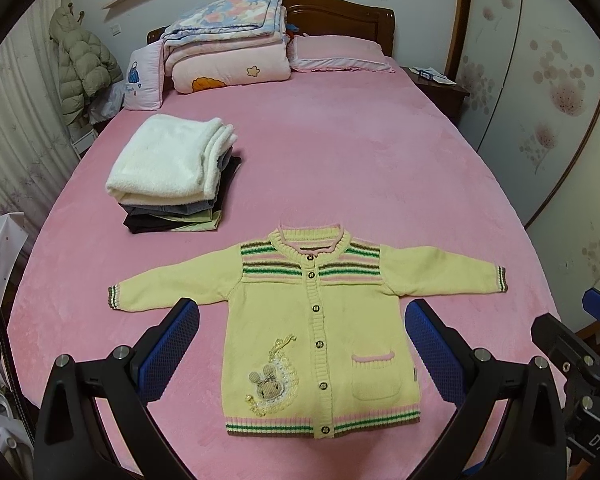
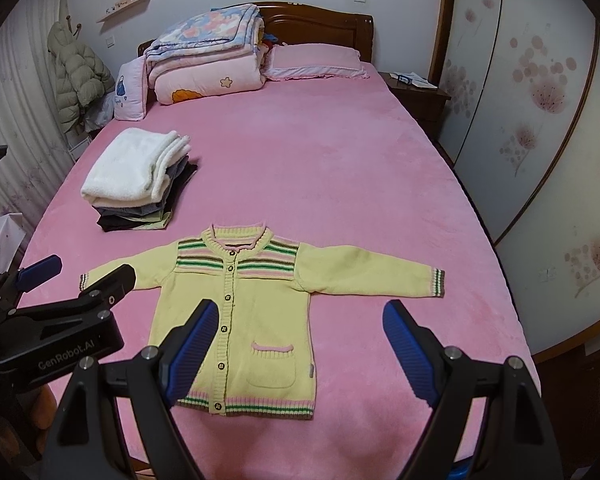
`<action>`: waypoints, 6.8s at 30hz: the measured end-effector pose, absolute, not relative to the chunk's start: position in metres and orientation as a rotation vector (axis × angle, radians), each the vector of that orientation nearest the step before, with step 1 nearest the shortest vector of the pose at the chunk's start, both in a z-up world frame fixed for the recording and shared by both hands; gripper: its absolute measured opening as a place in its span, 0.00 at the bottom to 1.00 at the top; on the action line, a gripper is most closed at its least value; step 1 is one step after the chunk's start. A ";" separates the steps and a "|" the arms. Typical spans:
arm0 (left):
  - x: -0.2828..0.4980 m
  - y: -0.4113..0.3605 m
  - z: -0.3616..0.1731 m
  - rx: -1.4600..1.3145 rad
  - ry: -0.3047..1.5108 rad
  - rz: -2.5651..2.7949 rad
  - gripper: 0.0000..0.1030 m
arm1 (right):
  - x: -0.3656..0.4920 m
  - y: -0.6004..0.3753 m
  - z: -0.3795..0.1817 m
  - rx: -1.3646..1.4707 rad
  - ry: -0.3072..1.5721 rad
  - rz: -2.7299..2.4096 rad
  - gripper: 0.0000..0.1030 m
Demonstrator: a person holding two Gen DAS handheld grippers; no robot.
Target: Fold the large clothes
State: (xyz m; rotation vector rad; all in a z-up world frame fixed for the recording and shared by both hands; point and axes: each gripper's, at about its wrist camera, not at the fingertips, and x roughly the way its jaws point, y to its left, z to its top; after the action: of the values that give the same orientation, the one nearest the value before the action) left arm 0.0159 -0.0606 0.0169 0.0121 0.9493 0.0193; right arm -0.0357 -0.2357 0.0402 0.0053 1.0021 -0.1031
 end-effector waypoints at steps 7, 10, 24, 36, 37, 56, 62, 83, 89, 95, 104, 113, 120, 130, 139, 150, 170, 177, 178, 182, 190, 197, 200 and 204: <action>0.032 -0.087 0.020 0.073 0.921 0.050 1.00 | -0.023 -0.261 0.034 0.013 0.999 -0.072 0.82; 0.042 -0.106 0.019 0.108 0.911 0.046 1.00 | -0.018 -0.275 0.030 0.024 0.993 -0.058 0.82; 0.114 -0.217 -0.034 0.120 1.045 0.009 1.00 | 0.026 -0.407 -0.042 0.249 1.093 -0.090 0.82; 0.169 -0.272 -0.112 0.092 1.157 0.025 1.00 | 0.057 -0.511 -0.137 0.332 1.221 -0.239 0.82; 0.171 -0.273 -0.118 0.094 1.165 0.024 1.00 | 0.058 -0.516 -0.143 0.333 1.230 -0.247 0.82; 0.178 -0.227 -0.174 0.050 1.295 0.121 1.00 | 0.068 -0.569 -0.270 0.481 1.384 -0.335 0.68; 0.169 -0.205 -0.165 0.003 1.285 0.130 1.00 | 0.078 -0.548 -0.262 0.427 1.363 -0.253 0.13; 0.130 0.098 -0.131 -0.192 1.152 0.202 1.00 | 0.135 -0.183 -0.095 0.172 1.007 0.249 0.14; 0.150 0.148 -0.171 -0.207 1.204 0.130 1.00 | 0.160 -0.104 -0.179 0.175 1.189 0.169 0.29; 0.169 0.146 -0.214 -0.281 1.243 -0.034 0.88 | 0.126 -0.139 -0.210 0.310 1.285 0.057 0.29; 0.209 0.099 -0.285 -0.436 1.385 -0.195 0.57 | 0.081 -0.205 -0.226 0.403 1.332 -0.122 0.29; 0.221 0.064 -0.293 -0.248 1.367 -0.143 0.02 | 0.066 -0.233 -0.238 0.470 1.335 -0.184 0.29; 0.211 0.061 -0.251 -0.197 1.199 -0.093 0.00 | 0.066 -0.245 -0.241 0.474 1.322 -0.186 0.29; 0.206 0.074 -0.292 -0.422 1.363 -0.162 0.21 | 0.077 -0.252 -0.253 0.442 1.350 -0.159 0.29; 0.208 0.068 -0.310 -0.365 1.402 -0.115 0.43 | 0.078 -0.255 -0.262 0.467 1.368 -0.141 0.29; 0.217 0.041 -0.263 -0.244 1.198 -0.090 0.05 | 0.082 -0.259 -0.262 0.455 1.352 -0.158 0.29; 0.223 0.049 -0.305 -0.255 1.318 -0.036 0.19 | 0.106 -0.269 -0.290 0.379 1.314 -0.298 0.17; 0.221 0.049 -0.292 -0.280 1.333 -0.057 0.36 | 0.106 -0.249 -0.236 0.250 1.221 -0.245 0.21; 0.220 0.050 -0.287 -0.279 1.319 -0.047 0.36 | 0.109 -0.246 -0.233 0.245 1.214 -0.230 0.21; 0.215 0.056 -0.274 -0.300 1.267 -0.009 0.36 | 0.132 -0.234 -0.246 0.223 1.233 -0.162 0.20; 0.220 0.039 -0.309 -0.176 1.313 0.003 0.36 | 0.152 -0.249 -0.295 0.195 1.306 -0.225 0.18; 0.207 0.041 -0.258 -0.158 1.256 -0.042 0.68 | 0.140 -0.237 -0.254 0.209 1.307 -0.156 0.21; 0.197 0.047 -0.229 -0.165 1.207 -0.029 0.81 | 0.136 -0.223 -0.228 0.213 1.278 -0.134 0.21; 0.190 0.060 -0.203 -0.170 1.215 -0.036 0.81 | 0.128 -0.195 -0.199 0.216 1.259 -0.110 0.21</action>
State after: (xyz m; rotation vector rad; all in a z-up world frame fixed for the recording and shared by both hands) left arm 0.1898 0.0603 -0.2035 -0.1701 1.2155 -0.0362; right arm 0.1284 -0.1946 -0.1990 0.2158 1.2594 -0.1097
